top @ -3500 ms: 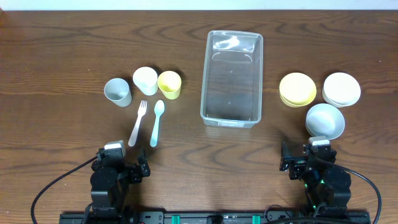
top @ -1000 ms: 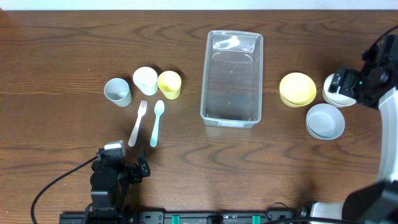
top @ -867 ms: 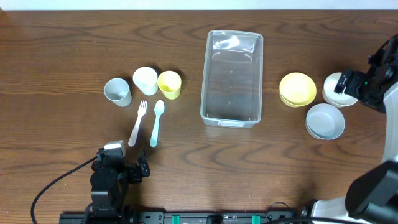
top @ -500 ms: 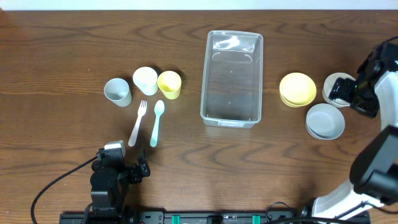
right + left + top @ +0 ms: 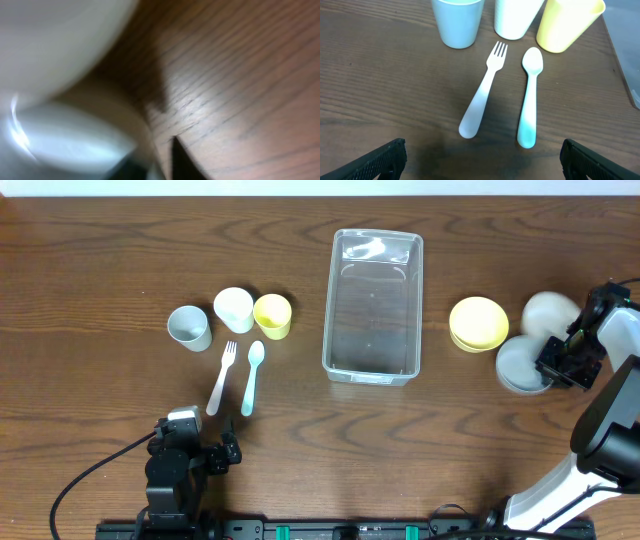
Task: Pack container
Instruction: 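Grasp the light blue bowl rim with the right gripper, then carry the light blue bowl into the clear container and release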
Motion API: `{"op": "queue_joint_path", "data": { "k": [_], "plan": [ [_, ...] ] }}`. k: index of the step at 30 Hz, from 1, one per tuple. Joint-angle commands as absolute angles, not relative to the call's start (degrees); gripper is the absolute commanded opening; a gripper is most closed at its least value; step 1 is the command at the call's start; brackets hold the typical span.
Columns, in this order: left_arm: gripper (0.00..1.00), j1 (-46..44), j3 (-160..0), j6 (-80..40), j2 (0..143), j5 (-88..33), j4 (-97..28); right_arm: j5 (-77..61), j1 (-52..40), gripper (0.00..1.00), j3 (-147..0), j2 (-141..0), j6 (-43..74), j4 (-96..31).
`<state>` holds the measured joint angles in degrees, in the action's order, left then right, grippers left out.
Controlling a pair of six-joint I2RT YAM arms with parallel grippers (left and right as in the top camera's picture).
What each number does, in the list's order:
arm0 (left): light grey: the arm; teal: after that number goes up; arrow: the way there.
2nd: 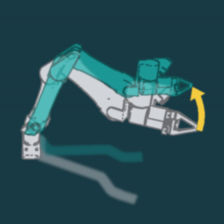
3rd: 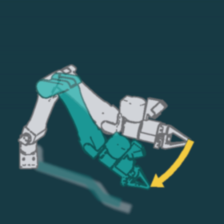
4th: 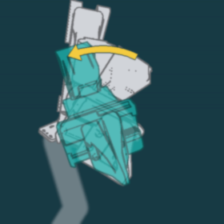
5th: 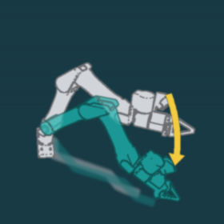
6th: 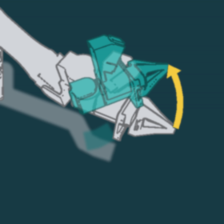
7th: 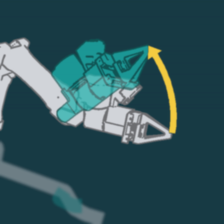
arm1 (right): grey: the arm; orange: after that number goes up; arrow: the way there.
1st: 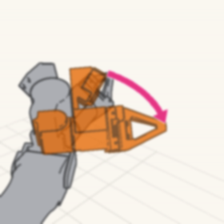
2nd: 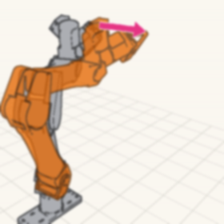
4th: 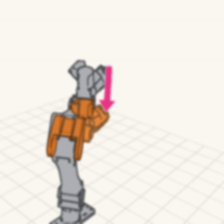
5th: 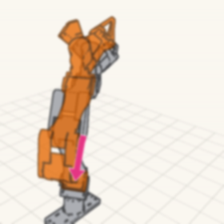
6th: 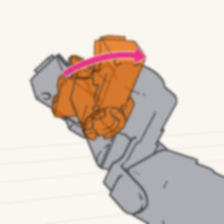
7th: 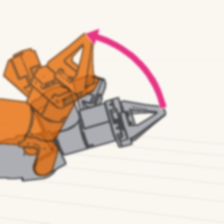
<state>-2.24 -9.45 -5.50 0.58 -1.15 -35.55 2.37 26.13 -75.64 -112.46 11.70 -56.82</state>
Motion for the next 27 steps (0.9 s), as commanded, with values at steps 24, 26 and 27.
{"op": "queue_joint_path", "data": {
  "k": [24, 26, 27],
  "plan": [
    [0.98, -1.9, -8.9, -4.7, 0.3, -1.1, -35.3, -11.1, -4.8, 0.01, -78.0, -72.2, 25.3, -48.7],
    [0.98, -1.9, -8.8, -4.7, 0.3, -1.1, -35.3, -9.9, -8.3, 0.01, -78.0, -76.9, 27.1, -44.4],
    [0.98, -1.9, -8.8, -4.7, 0.3, -1.1, -35.3, -9.9, -9.3, 0.01, -78.1, -79.5, 27.7, -42.3]
  ]
}}
